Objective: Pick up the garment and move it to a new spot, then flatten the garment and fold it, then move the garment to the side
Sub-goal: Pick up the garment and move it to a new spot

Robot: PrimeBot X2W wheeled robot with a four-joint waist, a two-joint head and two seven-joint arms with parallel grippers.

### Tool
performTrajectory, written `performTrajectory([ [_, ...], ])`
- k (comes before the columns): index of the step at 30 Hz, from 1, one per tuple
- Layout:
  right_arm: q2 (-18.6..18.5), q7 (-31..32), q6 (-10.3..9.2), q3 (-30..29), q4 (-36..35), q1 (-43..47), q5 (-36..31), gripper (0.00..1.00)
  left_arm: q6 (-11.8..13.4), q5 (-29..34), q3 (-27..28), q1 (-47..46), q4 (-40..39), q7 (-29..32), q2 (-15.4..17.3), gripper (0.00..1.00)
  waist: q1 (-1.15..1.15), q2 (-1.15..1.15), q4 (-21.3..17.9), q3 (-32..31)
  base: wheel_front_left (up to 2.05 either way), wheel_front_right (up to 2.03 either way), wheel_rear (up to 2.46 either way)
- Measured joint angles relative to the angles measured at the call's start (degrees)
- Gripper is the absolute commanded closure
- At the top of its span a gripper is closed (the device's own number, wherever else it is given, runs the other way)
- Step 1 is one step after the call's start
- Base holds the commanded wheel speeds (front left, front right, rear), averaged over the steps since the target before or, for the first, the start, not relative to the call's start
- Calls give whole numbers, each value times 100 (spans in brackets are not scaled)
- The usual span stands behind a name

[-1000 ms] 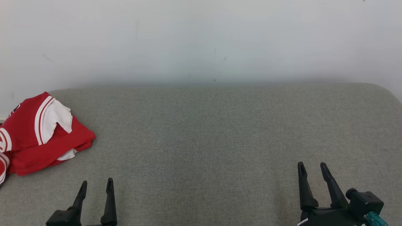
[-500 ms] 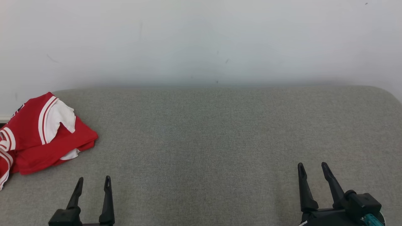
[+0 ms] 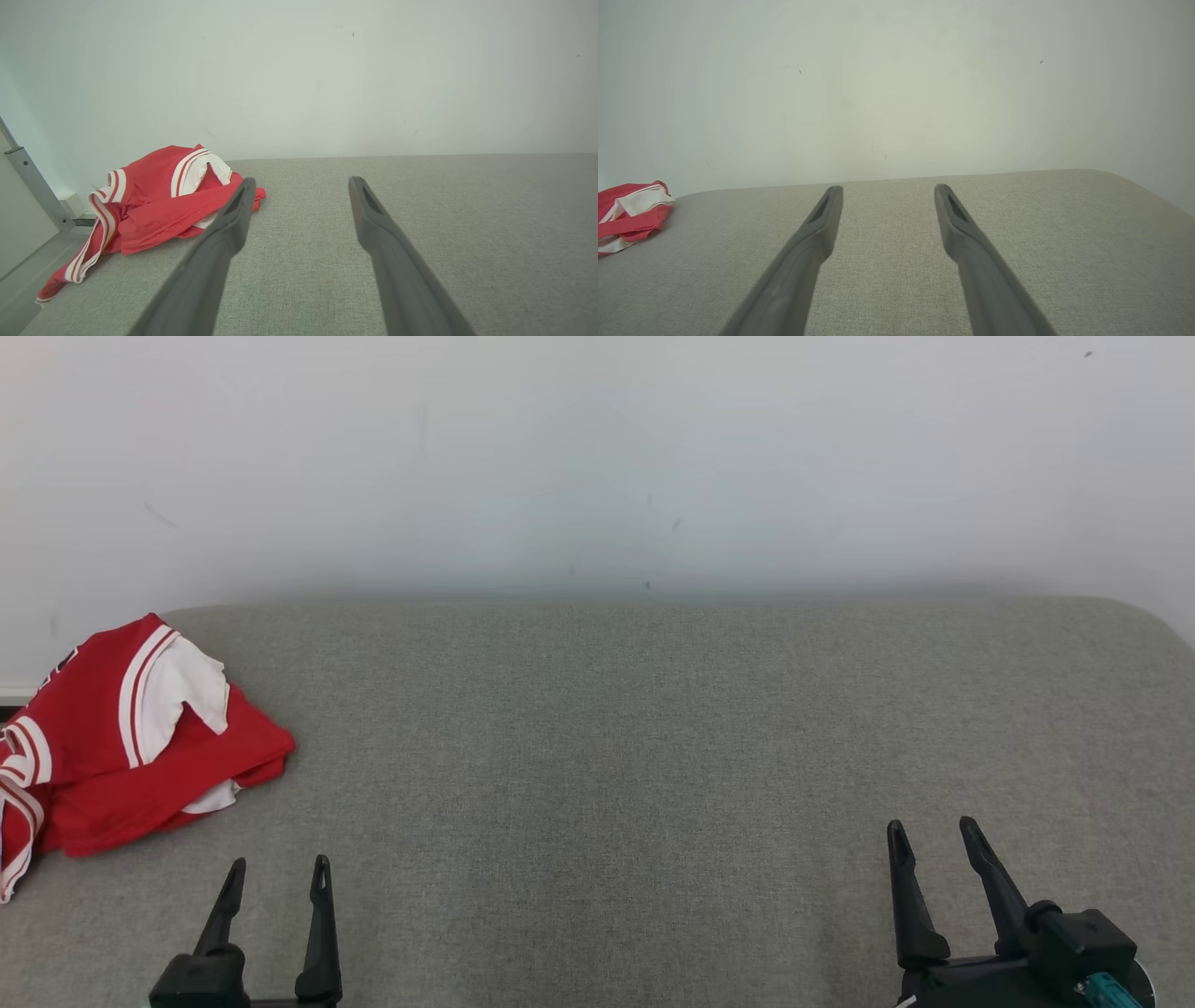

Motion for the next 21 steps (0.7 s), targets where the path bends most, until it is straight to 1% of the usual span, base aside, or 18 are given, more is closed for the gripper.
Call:
performTrajectory([
  [9, 0, 67, 0, -31, -47, 12, 127, 0, 63, -59, -2, 91, -181, 113, 2, 0, 0, 0, 11, 9, 0, 0, 0],
  [21, 0, 70, 0, -22, -51, 25, 175, 0, 101, -166, -41, 104, -218, 129, 18, 0, 0, 0, 56, 7, 0, 0, 0],
])
